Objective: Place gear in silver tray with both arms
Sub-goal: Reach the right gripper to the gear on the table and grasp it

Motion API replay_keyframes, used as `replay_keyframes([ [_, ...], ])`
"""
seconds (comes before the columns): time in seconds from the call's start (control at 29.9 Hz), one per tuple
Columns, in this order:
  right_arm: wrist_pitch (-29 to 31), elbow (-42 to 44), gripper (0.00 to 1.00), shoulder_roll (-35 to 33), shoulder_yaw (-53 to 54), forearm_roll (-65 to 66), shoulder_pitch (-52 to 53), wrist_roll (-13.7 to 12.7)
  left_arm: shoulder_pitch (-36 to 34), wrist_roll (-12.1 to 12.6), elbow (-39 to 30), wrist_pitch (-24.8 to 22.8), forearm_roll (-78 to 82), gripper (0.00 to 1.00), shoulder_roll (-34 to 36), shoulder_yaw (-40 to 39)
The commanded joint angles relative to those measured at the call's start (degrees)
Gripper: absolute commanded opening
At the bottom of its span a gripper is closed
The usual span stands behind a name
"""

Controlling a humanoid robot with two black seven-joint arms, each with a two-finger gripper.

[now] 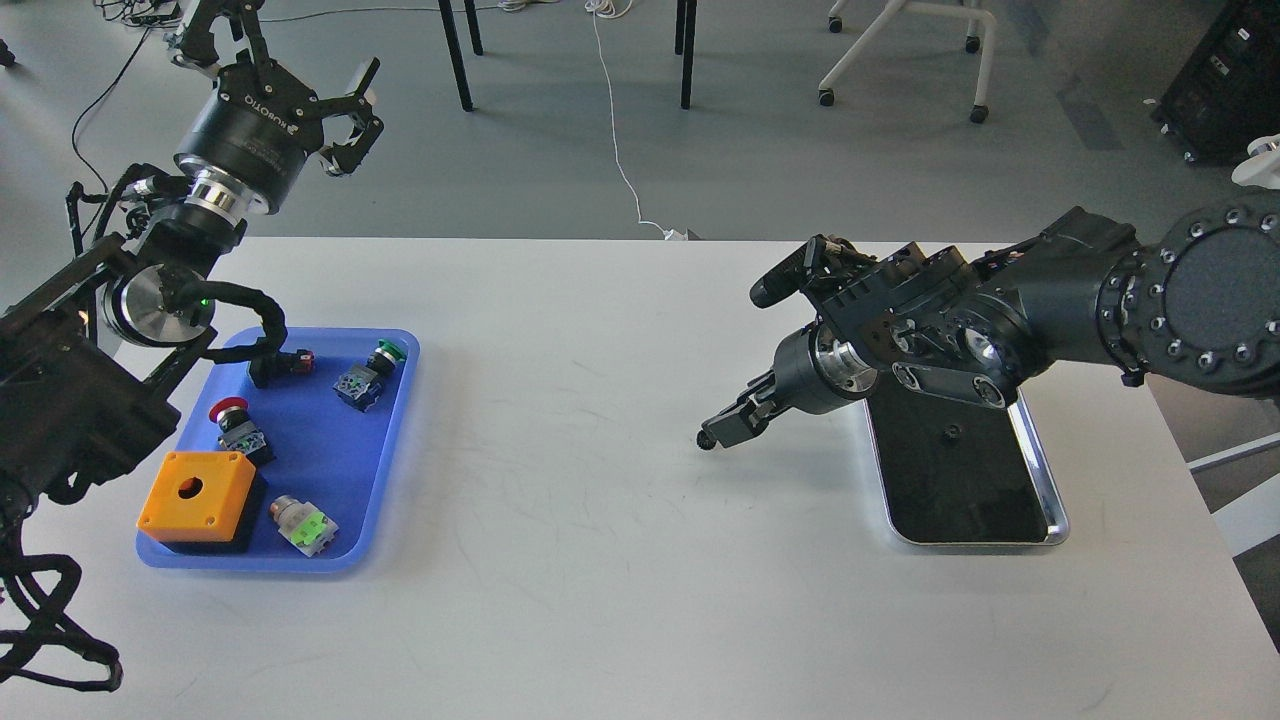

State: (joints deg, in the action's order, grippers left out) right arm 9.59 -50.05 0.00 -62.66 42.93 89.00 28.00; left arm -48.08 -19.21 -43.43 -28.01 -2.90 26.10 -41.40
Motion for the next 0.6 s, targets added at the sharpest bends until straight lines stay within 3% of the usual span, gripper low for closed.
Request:
replay_keyframes([
  [0.0,-1.4,0.6,0.70,0.0,0.9,-0.4,-2.1,0.0,0.2,0.0,0.0,0.0,0.1,0.98,0.0,0.1],
  [0.57,-9.2,7.2,0.62,0.0,3.8,0.4,-9.6,0.0,0.4,0.2,0.0,0.5,0.3,0.98,0.1,0.4],
])
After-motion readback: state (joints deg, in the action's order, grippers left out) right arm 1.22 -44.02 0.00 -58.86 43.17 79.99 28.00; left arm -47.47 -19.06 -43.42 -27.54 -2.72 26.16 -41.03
